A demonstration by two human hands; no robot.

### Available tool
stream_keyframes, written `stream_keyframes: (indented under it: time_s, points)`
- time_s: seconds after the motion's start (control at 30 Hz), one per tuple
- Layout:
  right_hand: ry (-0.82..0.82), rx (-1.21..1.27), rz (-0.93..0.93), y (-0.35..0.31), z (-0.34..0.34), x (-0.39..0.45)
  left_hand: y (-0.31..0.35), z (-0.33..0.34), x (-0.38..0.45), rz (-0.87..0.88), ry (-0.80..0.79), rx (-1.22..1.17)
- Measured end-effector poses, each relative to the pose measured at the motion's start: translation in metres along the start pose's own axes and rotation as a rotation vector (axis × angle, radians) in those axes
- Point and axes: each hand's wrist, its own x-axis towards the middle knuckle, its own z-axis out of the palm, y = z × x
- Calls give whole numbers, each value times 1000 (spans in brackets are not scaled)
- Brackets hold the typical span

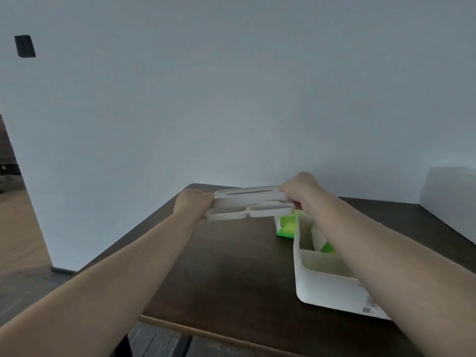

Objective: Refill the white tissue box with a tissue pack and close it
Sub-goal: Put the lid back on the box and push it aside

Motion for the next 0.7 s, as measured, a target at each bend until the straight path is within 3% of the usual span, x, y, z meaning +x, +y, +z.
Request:
stream_keyframes:
  time_s: [0.2,0.37,0.7]
  points:
    - [119,57,-4,41,-71,-16,39,40,-26,99,-65,-72]
    - [155,-64,67,98,-107,-36,62,87,-49,99,-189,-19]
    - [67,-37,151,171,-130,-53,72,145,-81,158,-239,130]
